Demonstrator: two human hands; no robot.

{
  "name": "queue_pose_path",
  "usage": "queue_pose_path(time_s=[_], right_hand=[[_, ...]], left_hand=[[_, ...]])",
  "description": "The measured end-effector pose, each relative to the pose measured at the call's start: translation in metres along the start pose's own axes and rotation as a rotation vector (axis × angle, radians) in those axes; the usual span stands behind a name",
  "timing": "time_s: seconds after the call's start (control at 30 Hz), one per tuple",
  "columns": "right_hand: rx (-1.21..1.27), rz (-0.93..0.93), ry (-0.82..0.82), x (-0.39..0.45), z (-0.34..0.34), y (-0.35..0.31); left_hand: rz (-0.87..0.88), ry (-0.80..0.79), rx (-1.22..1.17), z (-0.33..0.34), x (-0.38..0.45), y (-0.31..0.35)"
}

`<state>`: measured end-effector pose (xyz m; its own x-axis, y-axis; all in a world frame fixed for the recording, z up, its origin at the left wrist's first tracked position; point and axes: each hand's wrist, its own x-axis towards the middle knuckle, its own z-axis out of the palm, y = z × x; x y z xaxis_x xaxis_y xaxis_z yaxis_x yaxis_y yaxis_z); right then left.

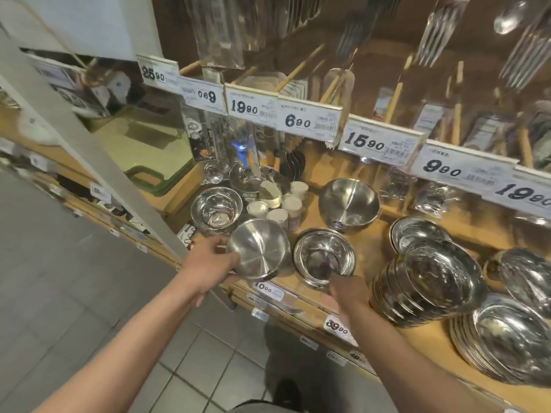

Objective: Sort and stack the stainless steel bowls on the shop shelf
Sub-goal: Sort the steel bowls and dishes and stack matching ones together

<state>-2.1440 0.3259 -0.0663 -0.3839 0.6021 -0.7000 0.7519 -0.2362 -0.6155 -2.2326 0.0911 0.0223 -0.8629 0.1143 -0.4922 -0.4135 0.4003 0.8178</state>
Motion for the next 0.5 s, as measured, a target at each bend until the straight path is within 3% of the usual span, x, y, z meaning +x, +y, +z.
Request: queue_pose_path(time_s=[0.27,0.5], right_hand=[[0.079,-0.023,-0.055,-0.027,-0.016,-0.012],[0.284,-0.212,-0.148,-0.079,-0.039,-0.013]], left_hand=[[-0.007,-0.005,-0.067,-0.002,0.012,0.014],[0.042,-0.04,-0.09,0.007,0.002,0.038]])
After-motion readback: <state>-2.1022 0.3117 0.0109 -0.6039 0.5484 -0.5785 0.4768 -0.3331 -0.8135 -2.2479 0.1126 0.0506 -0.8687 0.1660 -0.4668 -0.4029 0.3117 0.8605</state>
